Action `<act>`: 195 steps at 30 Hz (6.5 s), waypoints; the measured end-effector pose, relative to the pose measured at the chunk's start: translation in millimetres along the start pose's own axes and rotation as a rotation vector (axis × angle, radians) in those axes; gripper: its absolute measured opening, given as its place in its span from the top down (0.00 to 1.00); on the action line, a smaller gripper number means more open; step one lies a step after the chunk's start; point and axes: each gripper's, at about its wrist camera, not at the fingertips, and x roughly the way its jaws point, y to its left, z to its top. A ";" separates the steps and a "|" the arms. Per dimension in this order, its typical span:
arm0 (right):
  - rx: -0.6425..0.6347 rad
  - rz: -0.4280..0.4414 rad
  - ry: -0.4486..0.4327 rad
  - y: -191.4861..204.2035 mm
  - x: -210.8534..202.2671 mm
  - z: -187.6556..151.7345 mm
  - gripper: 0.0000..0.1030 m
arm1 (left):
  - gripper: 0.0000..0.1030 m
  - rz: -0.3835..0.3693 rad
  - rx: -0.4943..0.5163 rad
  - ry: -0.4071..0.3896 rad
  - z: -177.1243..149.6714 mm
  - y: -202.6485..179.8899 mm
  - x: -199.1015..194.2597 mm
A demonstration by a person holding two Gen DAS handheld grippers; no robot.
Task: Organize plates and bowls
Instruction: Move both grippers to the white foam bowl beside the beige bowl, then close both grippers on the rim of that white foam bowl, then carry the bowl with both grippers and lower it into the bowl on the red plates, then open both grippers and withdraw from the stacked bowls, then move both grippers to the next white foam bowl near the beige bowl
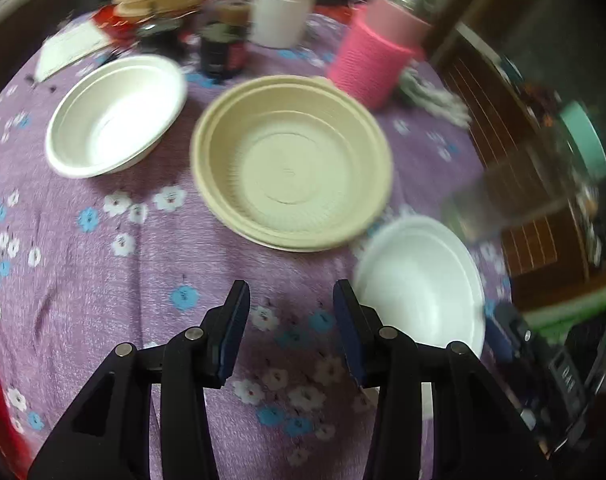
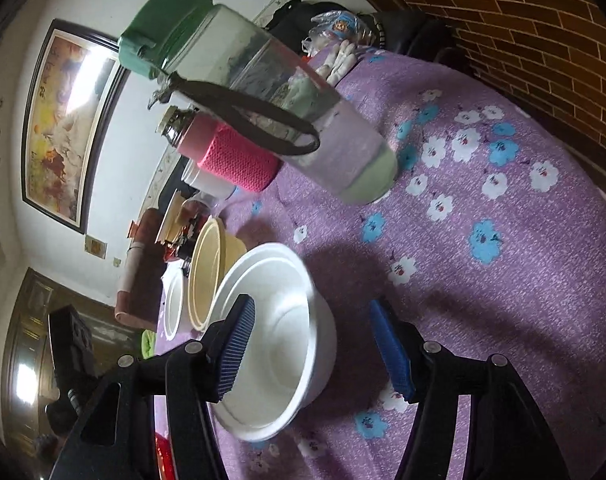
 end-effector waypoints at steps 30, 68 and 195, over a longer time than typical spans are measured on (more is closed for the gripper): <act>-0.049 -0.089 0.034 4.9 14.6 -8.6 0.60 | 0.58 -0.079 0.030 0.038 -5.7 -28.0 21.4; -0.201 -0.015 0.100 73.7 14.7 -84.6 0.92 | 0.94 -0.024 -0.014 -0.068 -65.5 63.7 -63.2; -0.052 0.029 0.243 230.9 231.1 -69.4 0.41 | 0.51 0.193 -0.569 -0.312 68.1 235.8 -49.1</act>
